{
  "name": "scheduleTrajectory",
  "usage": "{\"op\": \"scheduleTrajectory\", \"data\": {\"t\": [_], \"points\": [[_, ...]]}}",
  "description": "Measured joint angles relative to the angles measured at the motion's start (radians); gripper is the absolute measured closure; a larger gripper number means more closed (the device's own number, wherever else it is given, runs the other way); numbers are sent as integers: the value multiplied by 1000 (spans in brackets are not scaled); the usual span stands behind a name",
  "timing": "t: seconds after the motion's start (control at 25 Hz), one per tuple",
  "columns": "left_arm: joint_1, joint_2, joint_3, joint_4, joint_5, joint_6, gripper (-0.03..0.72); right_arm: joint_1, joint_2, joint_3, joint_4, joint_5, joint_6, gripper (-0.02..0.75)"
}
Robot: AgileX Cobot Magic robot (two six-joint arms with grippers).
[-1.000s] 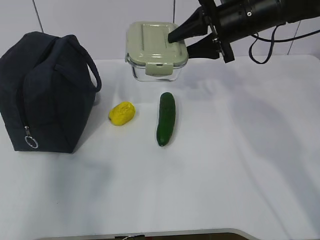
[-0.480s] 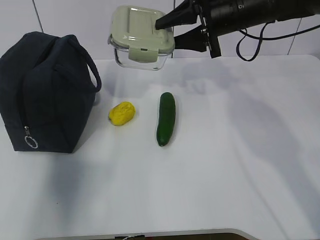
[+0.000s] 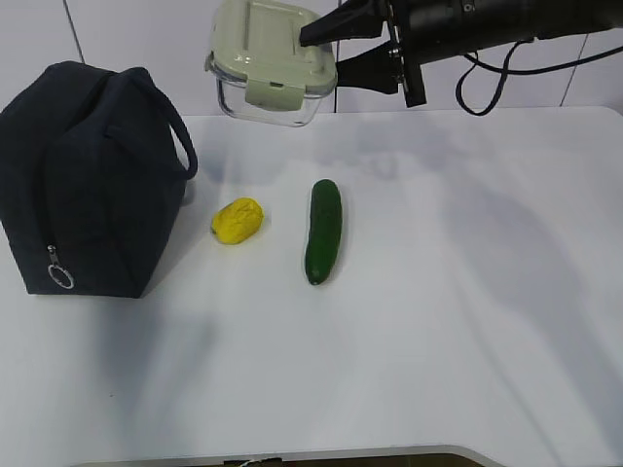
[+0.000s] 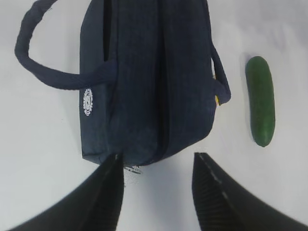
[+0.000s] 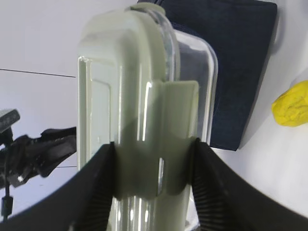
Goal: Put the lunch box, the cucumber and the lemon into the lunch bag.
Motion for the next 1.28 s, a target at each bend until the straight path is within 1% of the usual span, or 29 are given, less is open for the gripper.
{"op": "scheduleTrajectory", "data": {"t": [0.28,0.68,0.92,1.28], "points": [[0,195,-190,40,71,20,343,0,0,0,1,-2,-12,370],[4,437,-455,50,183,41,343,0,0,0,1,-4,-23,370],[30,547,-534,50,222,45,346,0,0,0,1,-5,-24,370],[40,623,-545,-24,230,74,360,0,0,0,2,-5,-26,370]]}}
